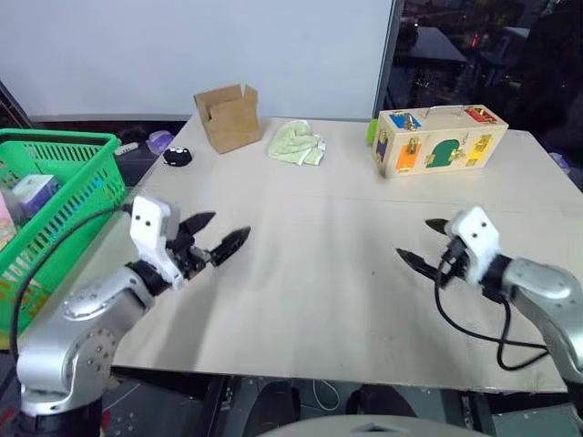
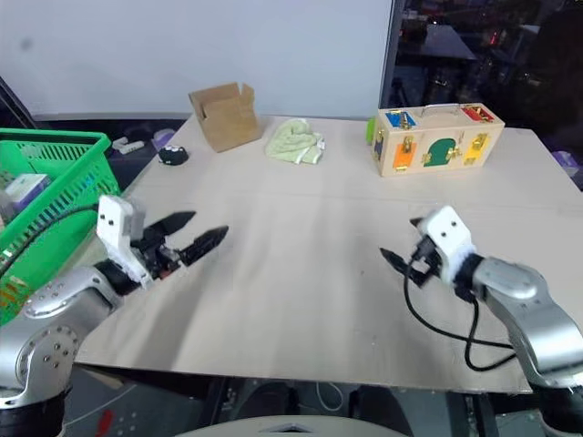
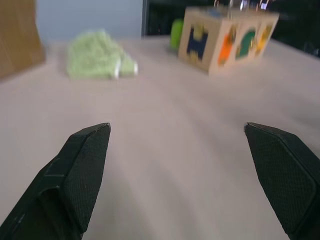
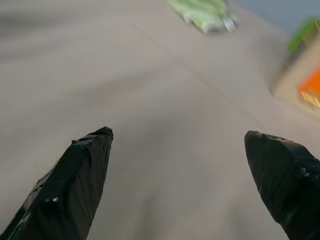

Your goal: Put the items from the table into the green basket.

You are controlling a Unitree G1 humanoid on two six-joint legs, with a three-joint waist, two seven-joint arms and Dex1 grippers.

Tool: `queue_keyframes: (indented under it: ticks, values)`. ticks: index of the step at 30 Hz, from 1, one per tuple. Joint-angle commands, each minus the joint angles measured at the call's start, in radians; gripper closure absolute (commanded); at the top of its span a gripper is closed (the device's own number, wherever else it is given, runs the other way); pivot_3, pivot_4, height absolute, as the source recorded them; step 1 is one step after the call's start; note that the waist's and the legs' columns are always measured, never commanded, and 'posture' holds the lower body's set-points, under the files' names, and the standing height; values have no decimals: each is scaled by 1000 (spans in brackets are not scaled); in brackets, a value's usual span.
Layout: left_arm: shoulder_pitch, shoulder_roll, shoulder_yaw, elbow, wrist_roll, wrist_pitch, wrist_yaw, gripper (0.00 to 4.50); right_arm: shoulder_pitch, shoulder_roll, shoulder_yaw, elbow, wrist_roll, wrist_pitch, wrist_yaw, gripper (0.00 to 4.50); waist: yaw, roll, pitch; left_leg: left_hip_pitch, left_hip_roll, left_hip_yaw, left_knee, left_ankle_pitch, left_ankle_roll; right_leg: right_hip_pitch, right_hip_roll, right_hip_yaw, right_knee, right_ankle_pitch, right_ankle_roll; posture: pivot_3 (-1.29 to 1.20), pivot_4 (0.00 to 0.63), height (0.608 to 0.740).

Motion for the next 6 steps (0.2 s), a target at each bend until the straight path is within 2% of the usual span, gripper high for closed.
queue_keyframes:
  ticks: [1, 6]
  values:
    - [21, -2, -6, -79, -15, 12, 18, 54, 12, -9, -59, -56, -3, 1, -24, 0, -6, 0, 0, 1, 0, 0, 0, 0, 0, 0, 0, 1, 0, 0, 0, -62, 0, 740]
    - [48, -4, -29, -93, 6, 0, 13, 54, 42, -4, -73, -67, -15, 11, -46, 0, -16, 1, 1, 12, 0, 4, -3, 0, 0, 8, 0, 4, -1, -3, 3, -53, 1, 740]
